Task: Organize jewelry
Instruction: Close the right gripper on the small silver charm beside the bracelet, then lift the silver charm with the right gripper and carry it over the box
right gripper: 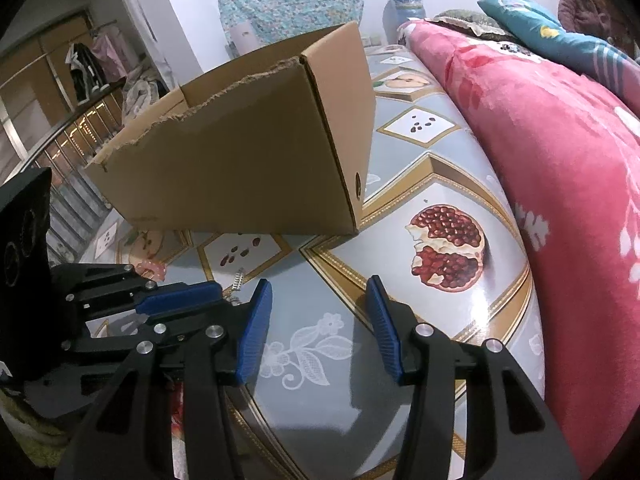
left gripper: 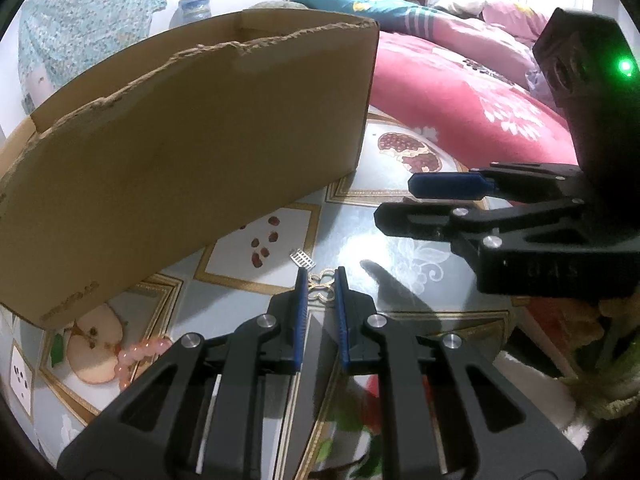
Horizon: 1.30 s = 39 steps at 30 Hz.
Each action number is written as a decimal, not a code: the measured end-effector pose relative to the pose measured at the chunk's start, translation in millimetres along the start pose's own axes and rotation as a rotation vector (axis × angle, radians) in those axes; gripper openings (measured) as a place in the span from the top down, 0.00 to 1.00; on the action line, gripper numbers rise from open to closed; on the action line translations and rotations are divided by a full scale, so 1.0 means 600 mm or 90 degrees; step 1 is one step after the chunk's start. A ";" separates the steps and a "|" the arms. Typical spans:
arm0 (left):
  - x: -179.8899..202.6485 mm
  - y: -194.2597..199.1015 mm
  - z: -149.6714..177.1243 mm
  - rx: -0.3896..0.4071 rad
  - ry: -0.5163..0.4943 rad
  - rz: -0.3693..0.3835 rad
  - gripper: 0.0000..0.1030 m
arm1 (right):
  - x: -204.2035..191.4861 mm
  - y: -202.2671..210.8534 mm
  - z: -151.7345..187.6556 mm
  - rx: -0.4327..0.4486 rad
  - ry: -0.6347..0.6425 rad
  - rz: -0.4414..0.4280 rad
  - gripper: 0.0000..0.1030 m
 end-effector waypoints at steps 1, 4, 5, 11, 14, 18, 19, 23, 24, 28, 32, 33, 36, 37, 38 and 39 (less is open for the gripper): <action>-0.001 0.004 0.000 0.003 0.004 0.002 0.88 | -0.002 0.002 -0.001 0.002 0.003 -0.001 0.53; -0.008 0.013 0.003 0.006 0.014 -0.002 0.88 | -0.011 0.005 -0.005 0.009 0.014 -0.010 0.54; -0.011 0.016 0.004 0.005 0.017 -0.006 0.88 | -0.016 0.006 -0.006 0.010 0.021 -0.015 0.56; -0.033 0.030 0.014 0.005 0.041 -0.029 0.88 | -0.055 -0.004 -0.004 0.002 0.080 -0.044 0.62; -0.047 0.040 0.013 0.016 0.053 -0.041 0.88 | -0.070 -0.020 -0.001 -0.013 0.108 -0.052 0.66; -0.063 0.047 0.011 0.025 0.067 -0.055 0.88 | -0.086 -0.040 0.005 -0.037 0.128 -0.058 0.72; -0.068 0.049 0.012 0.026 0.070 -0.059 0.88 | -0.088 -0.042 0.007 -0.040 0.131 -0.057 0.73; -0.083 0.053 0.011 0.033 0.080 -0.066 0.88 | -0.097 -0.053 0.013 -0.045 0.152 -0.046 0.76; -0.085 0.054 0.011 0.035 0.081 -0.066 0.88 | -0.099 -0.054 0.014 -0.044 0.160 -0.041 0.77; -0.091 0.054 0.011 0.038 0.084 -0.066 0.88 | -0.107 -0.057 0.015 -0.043 0.198 -0.019 0.84; -0.093 0.055 0.014 0.040 0.088 -0.062 0.88 | -0.110 -0.060 0.014 -0.055 0.202 -0.017 0.91; -0.094 0.055 0.014 0.040 0.089 -0.061 0.88 | -0.111 -0.061 0.014 -0.058 0.202 -0.017 0.93; -0.091 0.055 0.014 0.043 0.092 -0.058 0.88 | -0.111 -0.059 0.013 -0.063 0.195 -0.018 0.95; -0.091 0.055 0.014 0.044 0.092 -0.058 0.88 | -0.109 -0.058 0.013 -0.063 0.189 -0.020 0.95; -0.092 0.056 0.014 0.045 0.093 -0.058 0.88 | -0.110 -0.059 0.014 -0.064 0.181 -0.023 0.95; -0.093 0.057 0.015 0.046 0.094 -0.058 0.88 | -0.107 -0.059 0.013 -0.065 0.170 -0.028 0.95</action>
Point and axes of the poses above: each gripper's, at about its wrist camera, not at the fingertips, and y roughly against the way its jaws point, x to its right, z to its underside, the point moved 9 cm from there along -y, roughly the way its jaws point, and after that the axes turned 9 degrees about x, right-handed, at the moved point
